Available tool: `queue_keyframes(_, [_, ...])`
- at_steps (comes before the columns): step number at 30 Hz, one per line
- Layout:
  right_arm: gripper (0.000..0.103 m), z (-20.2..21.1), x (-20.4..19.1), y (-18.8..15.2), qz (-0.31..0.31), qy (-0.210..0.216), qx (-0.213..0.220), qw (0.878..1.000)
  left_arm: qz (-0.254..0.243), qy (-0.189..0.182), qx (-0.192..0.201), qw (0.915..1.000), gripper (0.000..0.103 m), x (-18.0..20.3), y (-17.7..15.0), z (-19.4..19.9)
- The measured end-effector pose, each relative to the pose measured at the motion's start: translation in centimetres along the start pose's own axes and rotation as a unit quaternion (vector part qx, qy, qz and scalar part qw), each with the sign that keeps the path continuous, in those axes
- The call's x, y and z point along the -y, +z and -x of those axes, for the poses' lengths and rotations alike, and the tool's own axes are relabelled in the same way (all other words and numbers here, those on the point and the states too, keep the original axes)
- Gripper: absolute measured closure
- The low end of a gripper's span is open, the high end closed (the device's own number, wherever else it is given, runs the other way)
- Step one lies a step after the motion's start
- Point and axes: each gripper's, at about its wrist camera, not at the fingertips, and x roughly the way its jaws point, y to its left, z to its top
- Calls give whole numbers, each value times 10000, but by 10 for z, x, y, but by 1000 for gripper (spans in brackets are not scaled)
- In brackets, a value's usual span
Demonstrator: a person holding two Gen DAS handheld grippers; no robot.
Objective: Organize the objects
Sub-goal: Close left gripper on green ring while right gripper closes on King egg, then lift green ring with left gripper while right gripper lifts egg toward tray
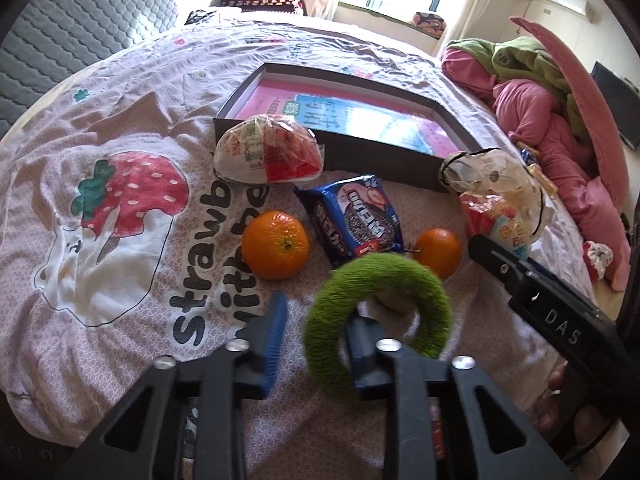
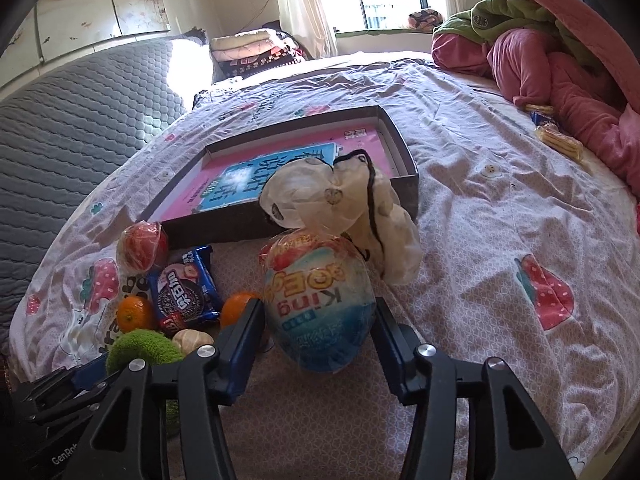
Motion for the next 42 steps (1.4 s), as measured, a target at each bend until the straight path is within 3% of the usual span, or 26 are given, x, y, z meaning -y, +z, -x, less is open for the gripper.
queue_keyframes(17, [49, 11, -19, 3, 236, 316, 226, 9990, -189, 194, 672, 9974, 88, 4, 14, 25])
queue_keyframes(42, [49, 21, -43, 30, 459, 623, 632, 9950, -267, 445, 974, 9939, 88, -1, 61, 31])
